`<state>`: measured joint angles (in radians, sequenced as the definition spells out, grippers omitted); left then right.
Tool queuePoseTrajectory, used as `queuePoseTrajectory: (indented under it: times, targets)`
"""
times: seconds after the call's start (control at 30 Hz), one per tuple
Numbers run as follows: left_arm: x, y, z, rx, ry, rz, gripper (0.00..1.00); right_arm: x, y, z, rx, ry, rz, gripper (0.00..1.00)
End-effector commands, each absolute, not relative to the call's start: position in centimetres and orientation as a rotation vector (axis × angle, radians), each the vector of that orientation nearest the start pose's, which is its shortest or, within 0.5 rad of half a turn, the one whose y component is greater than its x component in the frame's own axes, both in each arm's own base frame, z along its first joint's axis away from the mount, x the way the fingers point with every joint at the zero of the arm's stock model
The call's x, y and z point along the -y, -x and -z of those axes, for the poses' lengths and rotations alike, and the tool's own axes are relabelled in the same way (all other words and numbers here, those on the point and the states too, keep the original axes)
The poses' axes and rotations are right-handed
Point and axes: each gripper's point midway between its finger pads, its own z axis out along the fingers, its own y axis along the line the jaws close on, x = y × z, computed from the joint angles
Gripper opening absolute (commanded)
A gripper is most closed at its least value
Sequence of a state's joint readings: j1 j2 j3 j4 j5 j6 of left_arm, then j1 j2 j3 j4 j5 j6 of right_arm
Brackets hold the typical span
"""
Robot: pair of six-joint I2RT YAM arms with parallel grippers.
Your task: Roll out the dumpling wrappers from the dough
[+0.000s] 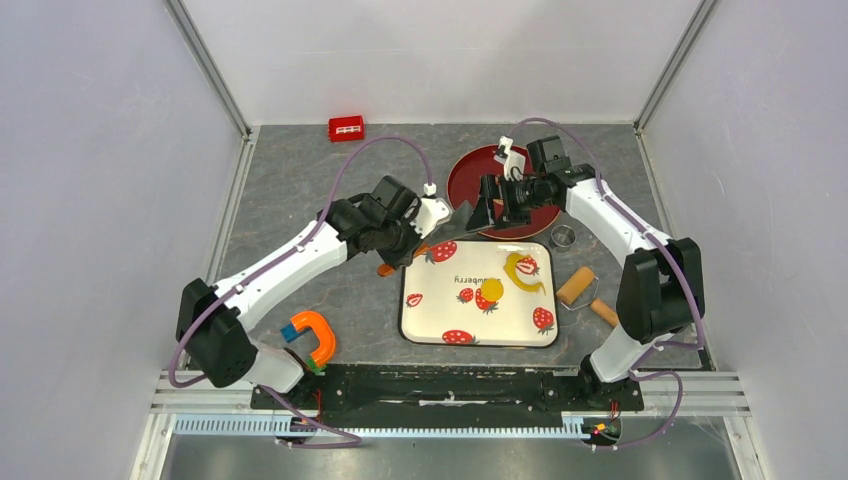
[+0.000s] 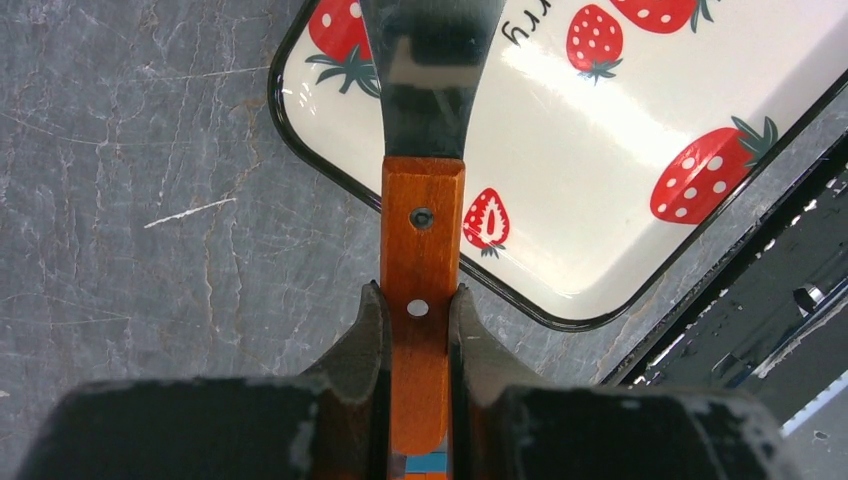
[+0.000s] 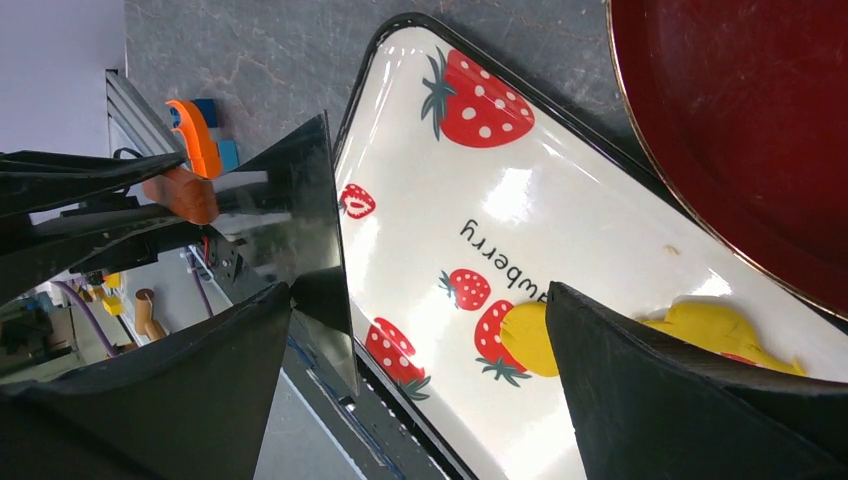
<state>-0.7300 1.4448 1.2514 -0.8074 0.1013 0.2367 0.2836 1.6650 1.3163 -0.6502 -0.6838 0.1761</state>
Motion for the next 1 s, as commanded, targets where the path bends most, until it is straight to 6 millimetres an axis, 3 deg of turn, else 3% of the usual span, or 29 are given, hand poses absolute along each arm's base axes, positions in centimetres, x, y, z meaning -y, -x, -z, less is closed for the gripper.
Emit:
queuePoseTrajectory:
  times: [0.0,0.43,0.77,0.97]
  targets:
    - [24.5,-26.1,-20.5,-2.118,-1.171,0.337,0.02,-21.1,-32.4,-15.1,-2.511,0.425,-1.002,0.98]
    - [25.0,-26.5,-24.3,-1.990,-1.046,0.385,0.02,-20.7,-31.7,-13.3,-2.557,0.430,-0.968,0.98]
    - [23.6,-26.7,-23.9,-1.948,-1.037,0.312,0.02,-20.5,-33.4,-16.4,-2.459,0.423,-0.911,0.98]
    - [21.7,-27.7,-24.7,-1.871,-0.984,0.187,0.02,-19.1,-32.8,-16.1,-2.474,0.432,-0.827,0.98]
